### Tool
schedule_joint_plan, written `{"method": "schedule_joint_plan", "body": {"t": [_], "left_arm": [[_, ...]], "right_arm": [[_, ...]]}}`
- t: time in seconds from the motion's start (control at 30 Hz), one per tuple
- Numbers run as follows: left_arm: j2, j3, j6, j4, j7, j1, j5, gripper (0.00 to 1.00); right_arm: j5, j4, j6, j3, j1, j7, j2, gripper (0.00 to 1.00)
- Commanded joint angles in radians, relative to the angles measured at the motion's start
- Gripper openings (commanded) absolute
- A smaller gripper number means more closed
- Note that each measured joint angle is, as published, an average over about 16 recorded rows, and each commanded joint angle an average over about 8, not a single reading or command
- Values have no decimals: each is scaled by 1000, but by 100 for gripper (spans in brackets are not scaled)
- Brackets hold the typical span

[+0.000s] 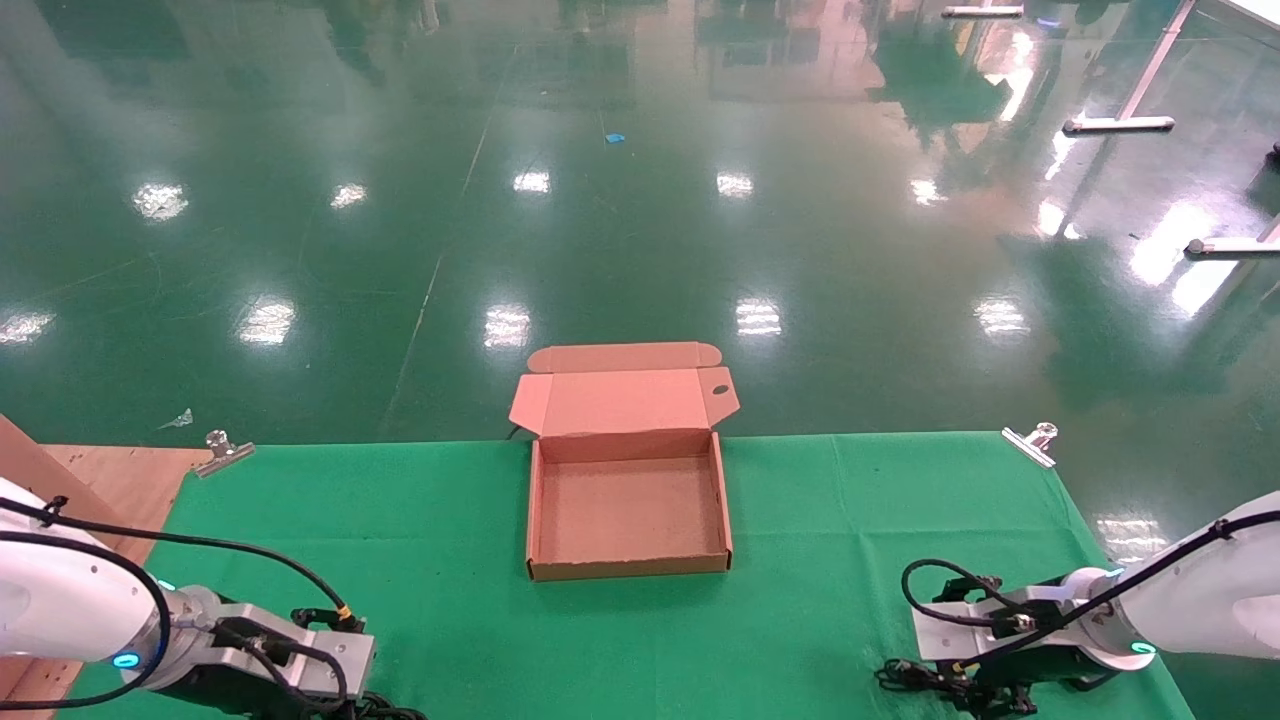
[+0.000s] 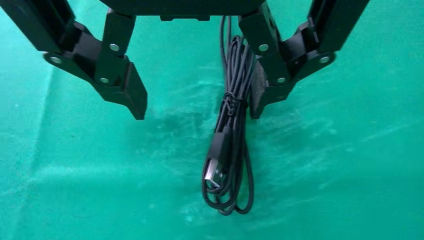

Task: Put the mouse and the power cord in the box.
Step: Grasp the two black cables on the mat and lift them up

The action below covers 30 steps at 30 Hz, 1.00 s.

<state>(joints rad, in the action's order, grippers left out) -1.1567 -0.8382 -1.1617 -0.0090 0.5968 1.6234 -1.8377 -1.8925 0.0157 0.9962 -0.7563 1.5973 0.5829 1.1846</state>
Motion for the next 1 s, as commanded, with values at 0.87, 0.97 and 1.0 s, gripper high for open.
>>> {"method": "schedule_joint_plan", "body": {"t": [0.87, 0.97, 1.0], "left_arm": [[13, 13, -16, 8, 11, 7, 18, 0], [18, 14, -58, 9, 14, 21, 20, 0], [21, 15, -74, 9, 14, 28, 21, 0]], "right_arm": [[17, -15, 50, 12, 13, 16, -20, 0], [23, -14, 82, 17, 27, 20, -27, 0], [26, -13, 100, 18, 34, 22, -31, 0]]}}
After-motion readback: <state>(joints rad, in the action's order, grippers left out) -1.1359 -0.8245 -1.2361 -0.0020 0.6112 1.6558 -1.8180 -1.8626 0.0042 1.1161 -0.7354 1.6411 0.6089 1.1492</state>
